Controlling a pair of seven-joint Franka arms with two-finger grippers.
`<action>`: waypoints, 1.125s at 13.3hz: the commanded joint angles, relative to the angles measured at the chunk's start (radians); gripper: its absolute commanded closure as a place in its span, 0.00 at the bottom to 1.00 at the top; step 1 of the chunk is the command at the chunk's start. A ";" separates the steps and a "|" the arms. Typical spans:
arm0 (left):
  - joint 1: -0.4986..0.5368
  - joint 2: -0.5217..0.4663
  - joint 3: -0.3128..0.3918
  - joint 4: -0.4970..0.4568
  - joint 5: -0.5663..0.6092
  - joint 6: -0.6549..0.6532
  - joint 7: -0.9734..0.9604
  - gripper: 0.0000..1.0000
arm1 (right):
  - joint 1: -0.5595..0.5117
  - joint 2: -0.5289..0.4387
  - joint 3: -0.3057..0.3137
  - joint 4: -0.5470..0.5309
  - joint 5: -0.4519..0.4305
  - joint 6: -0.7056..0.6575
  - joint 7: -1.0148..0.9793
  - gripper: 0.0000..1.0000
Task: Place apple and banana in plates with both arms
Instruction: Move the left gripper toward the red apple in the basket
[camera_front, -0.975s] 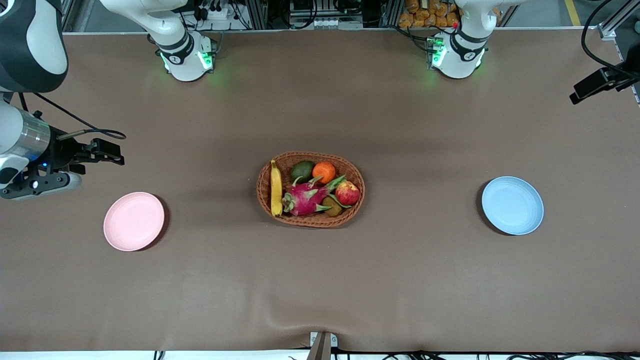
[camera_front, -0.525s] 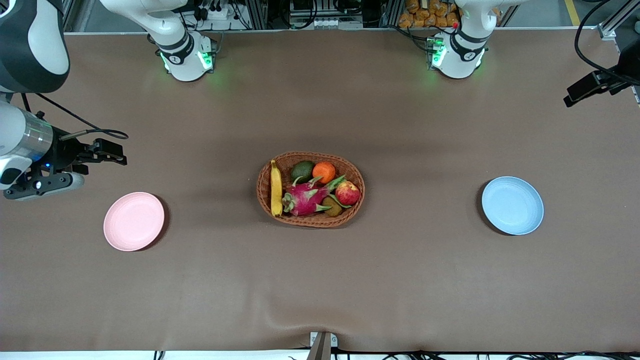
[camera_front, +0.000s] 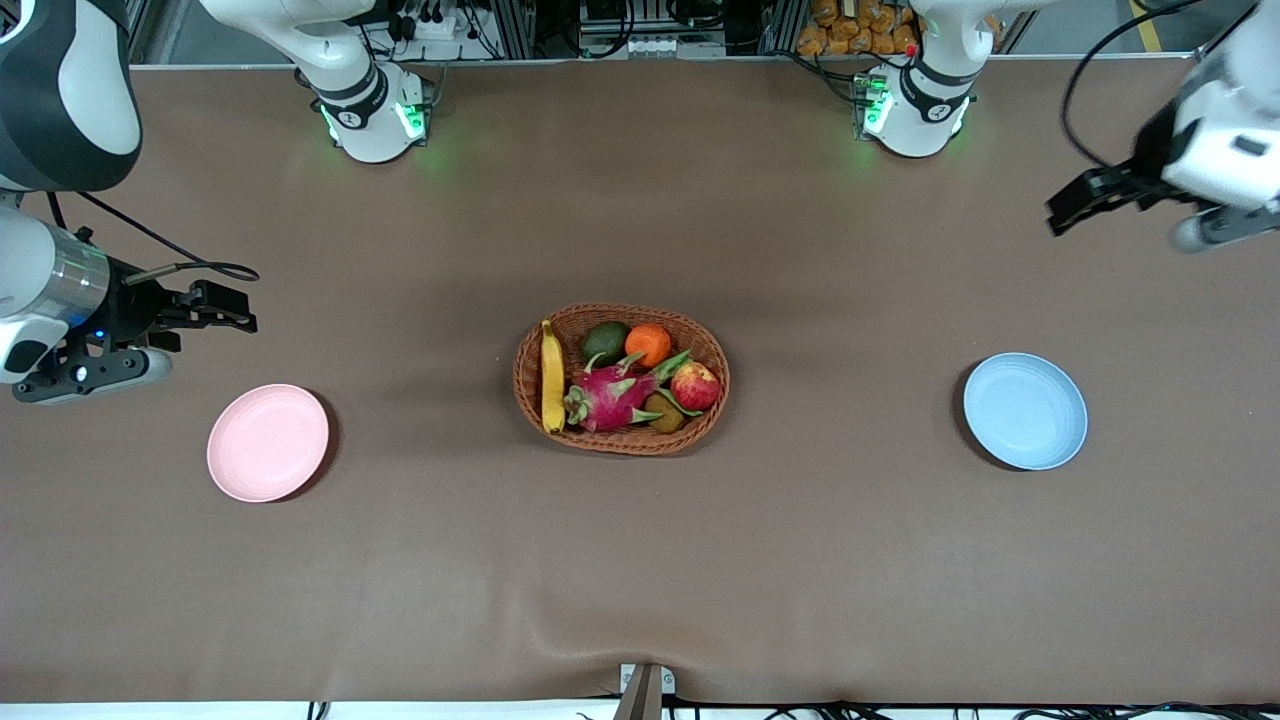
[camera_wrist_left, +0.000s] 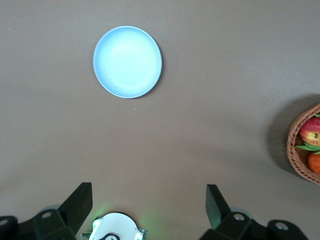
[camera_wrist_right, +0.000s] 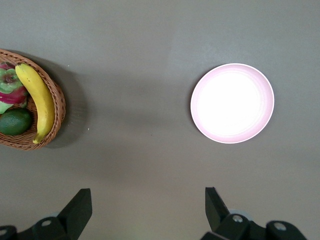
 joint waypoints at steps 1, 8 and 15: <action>-0.001 0.017 -0.055 0.013 0.001 0.014 -0.031 0.00 | 0.001 0.012 0.001 0.024 0.014 -0.006 -0.014 0.00; -0.119 0.261 -0.180 0.078 -0.010 0.132 -0.174 0.00 | 0.008 0.024 0.002 0.024 0.017 0.029 -0.014 0.00; -0.279 0.474 -0.173 0.090 0.060 0.427 -0.529 0.00 | -0.004 0.024 0.002 0.024 0.025 0.029 -0.017 0.00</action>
